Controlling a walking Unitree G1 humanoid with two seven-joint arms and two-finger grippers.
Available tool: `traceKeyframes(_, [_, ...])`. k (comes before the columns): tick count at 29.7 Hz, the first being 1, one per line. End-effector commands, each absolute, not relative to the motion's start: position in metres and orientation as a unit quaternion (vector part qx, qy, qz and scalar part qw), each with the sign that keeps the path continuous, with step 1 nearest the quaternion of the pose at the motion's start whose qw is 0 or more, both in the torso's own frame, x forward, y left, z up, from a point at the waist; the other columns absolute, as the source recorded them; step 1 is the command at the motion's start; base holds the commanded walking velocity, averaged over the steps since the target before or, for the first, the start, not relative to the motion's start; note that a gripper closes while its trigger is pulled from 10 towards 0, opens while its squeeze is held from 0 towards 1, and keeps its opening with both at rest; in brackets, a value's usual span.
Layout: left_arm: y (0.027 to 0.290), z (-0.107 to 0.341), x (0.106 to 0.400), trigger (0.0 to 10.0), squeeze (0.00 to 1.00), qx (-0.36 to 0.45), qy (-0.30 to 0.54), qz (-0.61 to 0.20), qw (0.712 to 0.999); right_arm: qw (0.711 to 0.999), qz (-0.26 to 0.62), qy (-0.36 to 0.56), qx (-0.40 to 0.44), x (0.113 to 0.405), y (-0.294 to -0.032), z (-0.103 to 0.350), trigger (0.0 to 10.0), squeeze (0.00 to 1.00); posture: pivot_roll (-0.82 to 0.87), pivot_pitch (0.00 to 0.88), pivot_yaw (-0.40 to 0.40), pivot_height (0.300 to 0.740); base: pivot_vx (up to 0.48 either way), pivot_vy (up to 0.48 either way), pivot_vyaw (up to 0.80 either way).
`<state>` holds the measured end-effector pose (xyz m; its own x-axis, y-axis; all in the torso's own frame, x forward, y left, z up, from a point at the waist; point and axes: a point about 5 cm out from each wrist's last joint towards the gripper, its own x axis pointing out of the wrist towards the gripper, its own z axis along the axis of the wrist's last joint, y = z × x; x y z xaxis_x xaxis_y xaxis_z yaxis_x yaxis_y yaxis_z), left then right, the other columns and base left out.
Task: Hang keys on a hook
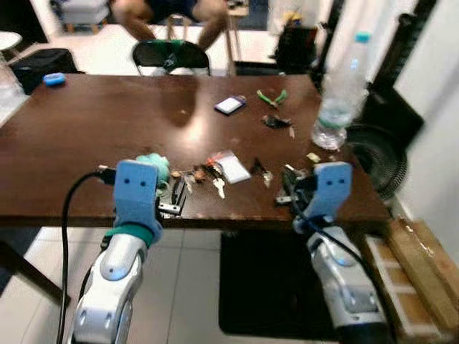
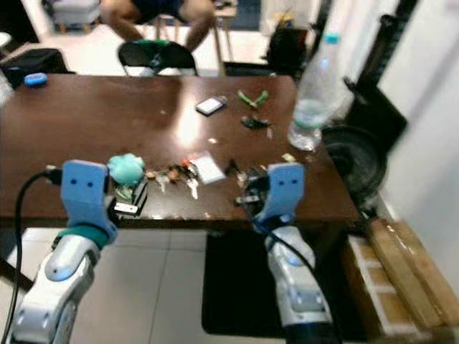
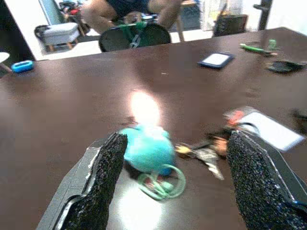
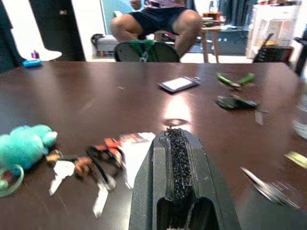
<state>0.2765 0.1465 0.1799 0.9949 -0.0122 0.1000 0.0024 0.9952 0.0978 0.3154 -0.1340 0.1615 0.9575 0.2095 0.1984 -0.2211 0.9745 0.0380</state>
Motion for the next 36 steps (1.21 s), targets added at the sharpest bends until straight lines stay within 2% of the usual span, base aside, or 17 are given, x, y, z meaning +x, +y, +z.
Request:
traceKeyframes(1, [0.149,0.177,0.276,10.0,0.00,0.053,-0.044,-0.001,0.998,0.988,0.117,-0.093,0.027,0.315,-0.129,0.160,10.0,0.00,-0.07,0.000,0.073,0.740,0.472,0.000,0.00])
traceKeyframes(12, [0.152,0.183,0.276,10.0,0.00,0.062,-0.048,-0.009,0.997,0.988,0.118,-0.098,0.020,0.317,-0.131,0.162,10.0,0.00,-0.07,0.000,0.069,0.740,0.468,0.000,0.00])
traceKeyframes(14, [0.150,0.182,0.279,10.0,0.00,0.055,-0.025,-0.021,0.998,0.988,0.116,-0.100,0.017,0.318,-0.132,0.164,10.0,0.00,-0.07,0.000,0.070,0.740,0.442,0.000,0.00])
traceKeyframes(16, [0.148,0.179,0.280,10.0,0.00,0.039,-0.005,-0.037,0.999,0.988,0.115,-0.102,0.015,0.318,-0.132,0.164,10.0,0.00,-0.07,0.000,0.070,0.740,0.000,0.000,0.00])
traceKeyframes(17, [0.146,0.170,0.278,10.0,0.00,0.040,0.037,-0.082,0.995,0.988,0.116,-0.105,0.008,0.318,-0.133,0.165,10.0,0.00,-0.07,0.000,0.070,0.740,0.000,0.000,0.00])
traceKeyframes(19, [0.146,0.163,0.276,10.0,0.00,0.065,0.064,-0.111,0.990,0.988,0.117,-0.106,0.005,0.319,-0.133,0.166,10.0,0.00,-0.07,0.000,0.070,0.740,0.000,0.000,0.00])
traceKeyframes(20, [0.150,0.156,0.274,10.0,0.00,0.113,0.079,-0.122,0.983,0.987,0.117,-0.106,0.004,0.319,-0.133,0.166,10.0,0.00,-0.07,0.000,0.071,0.740,0.000,0.000,0.00])
traceKeyframes(21, [0.153,0.151,0.273,10.0,0.00,0.149,0.088,-0.125,0.977,0.987,0.117,-0.106,0.004,0.319,-0.133,0.166,10.0,0.00,-0.07,0.000,0.071,0.740,0.000,0.000,0.00])
traceKeyframes(28, [0.165,0.138,0.276,10.0,0.00,0.239,0.118,-0.115,0.957,0.986,0.124,-0.109,-0.005,0.318,-0.131,0.166,10.0,0.00,-0.07,0.000,0.072,0.740,0.000,0.000,0.00])
traceKeyframes(33, [0.166,0.136,0.276,10.0,0.00,0.256,0.129,-0.127,0.950,0.985,0.134,-0.110,-0.013,0.318,-0.127,0.166,10.0,0.00,-0.07,0.000,0.069,0.740,0.000,0.000,0.00])
traceKeyframes(36, [0.162,0.139,0.272,10.0,0.00,0.213,0.129,-0.152,0.956,0.983,0.149,-0.110,-0.009,0.321,-0.120,0.169,10.0,0.00,-0.06,0.000,0.065,0.740,0.000,0.000,0.00])
